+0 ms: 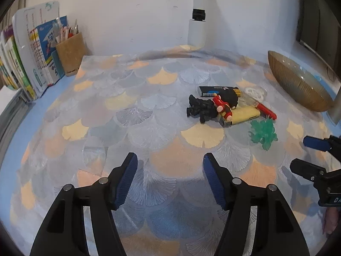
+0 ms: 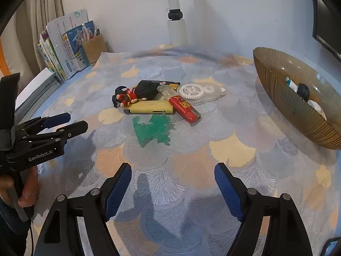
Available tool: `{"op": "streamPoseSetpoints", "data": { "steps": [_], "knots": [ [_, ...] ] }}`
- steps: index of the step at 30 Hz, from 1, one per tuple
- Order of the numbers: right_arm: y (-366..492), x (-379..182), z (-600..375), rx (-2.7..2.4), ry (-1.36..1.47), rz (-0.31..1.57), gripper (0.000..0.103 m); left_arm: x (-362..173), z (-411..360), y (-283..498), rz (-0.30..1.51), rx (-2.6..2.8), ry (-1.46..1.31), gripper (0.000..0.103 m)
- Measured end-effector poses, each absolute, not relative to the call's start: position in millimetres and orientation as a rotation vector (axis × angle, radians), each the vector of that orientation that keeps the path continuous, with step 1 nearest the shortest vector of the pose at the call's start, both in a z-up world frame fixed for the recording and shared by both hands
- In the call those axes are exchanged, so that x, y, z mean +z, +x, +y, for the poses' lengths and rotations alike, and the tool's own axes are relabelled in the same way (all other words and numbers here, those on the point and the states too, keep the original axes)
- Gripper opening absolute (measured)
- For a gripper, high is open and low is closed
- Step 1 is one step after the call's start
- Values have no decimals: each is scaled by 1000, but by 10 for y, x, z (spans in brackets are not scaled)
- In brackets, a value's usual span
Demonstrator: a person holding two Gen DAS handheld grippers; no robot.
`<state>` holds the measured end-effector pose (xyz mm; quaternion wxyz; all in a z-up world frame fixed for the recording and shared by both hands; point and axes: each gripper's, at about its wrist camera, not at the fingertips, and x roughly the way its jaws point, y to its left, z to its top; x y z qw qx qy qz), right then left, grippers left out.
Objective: Organize rigid objects
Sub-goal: 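Withdraw both tools from the bowl back over the pile, then grasp the black dinosaur toy with the left tool while the right tool grasps the green toy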
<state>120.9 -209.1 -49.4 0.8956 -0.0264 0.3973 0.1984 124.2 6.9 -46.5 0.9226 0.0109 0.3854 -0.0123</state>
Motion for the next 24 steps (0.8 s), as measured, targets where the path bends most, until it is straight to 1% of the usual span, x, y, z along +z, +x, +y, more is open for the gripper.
{"op": "streamPoseSetpoints", "data": {
  "steps": [11, 24],
  "knots": [
    [1185, -492, -2063, 382, -82, 821, 79, -437, 150, 1168, 757, -18, -27, 62],
    [1228, -506, -2115, 312, -65, 839, 79, -436, 130, 1140, 762, -50, -26, 62]
  ]
}}
